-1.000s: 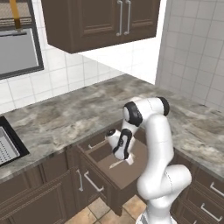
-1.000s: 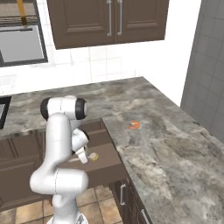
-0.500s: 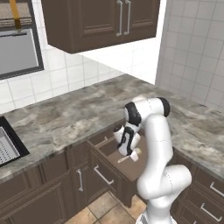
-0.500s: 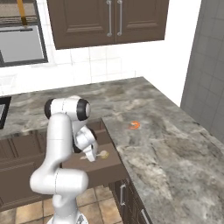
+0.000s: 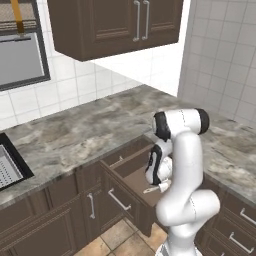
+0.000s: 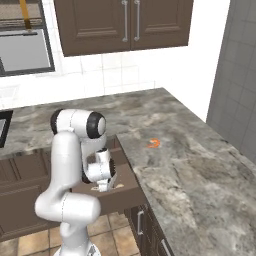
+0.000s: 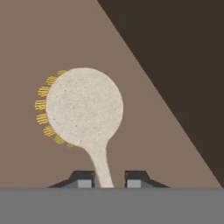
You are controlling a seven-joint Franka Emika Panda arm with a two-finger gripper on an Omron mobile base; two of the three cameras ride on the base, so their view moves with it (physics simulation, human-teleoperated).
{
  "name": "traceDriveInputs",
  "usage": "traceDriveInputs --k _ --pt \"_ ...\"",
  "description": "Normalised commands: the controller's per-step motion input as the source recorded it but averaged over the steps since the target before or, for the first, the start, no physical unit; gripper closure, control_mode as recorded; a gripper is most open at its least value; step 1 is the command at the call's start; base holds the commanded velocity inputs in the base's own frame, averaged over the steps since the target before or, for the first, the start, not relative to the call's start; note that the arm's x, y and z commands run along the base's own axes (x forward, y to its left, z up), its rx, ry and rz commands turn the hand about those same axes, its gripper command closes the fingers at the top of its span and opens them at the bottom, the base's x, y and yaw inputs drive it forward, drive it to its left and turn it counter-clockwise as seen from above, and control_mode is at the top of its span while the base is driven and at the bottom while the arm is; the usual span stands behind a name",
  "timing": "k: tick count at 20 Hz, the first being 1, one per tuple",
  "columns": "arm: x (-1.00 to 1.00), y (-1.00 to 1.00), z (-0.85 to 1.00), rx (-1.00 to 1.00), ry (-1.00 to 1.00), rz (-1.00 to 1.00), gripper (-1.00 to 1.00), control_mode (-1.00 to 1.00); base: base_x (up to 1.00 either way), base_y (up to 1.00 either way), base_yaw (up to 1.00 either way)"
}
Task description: Pick the dish brush from the drawer and place it on the counter.
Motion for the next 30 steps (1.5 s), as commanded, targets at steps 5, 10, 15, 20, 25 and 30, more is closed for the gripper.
traceDriveInputs --k 5,10,15,20,25,30 --pt "-0.67 0.18 0.94 0.14 -0.13 -0.04 1.0 -1.0 0.0 0.0 0.0" --pt "-0.06 0.73 1.0 0.02 -0.15 -0.01 1.0 -1.0 0.0 0.0 0.0" --pt "-0.01 0.51 1.0 -0.02 -0.05 0.0 1.0 -1.0 0.0 0.0 0.0" --pt "0.0 0.1 1.0 -0.06 0.0 0.0 1.0 -1.0 0.0 0.0 0.0" --pt "0.26 -0.07 1.0 0.06 0.0 0.0 1.0 -1.0 0.0 0.0 0.0" --pt "0.47 -0.36 1.0 0.22 -0.02 -0.09 1.0 -1.0 0.0 0.0 0.0"
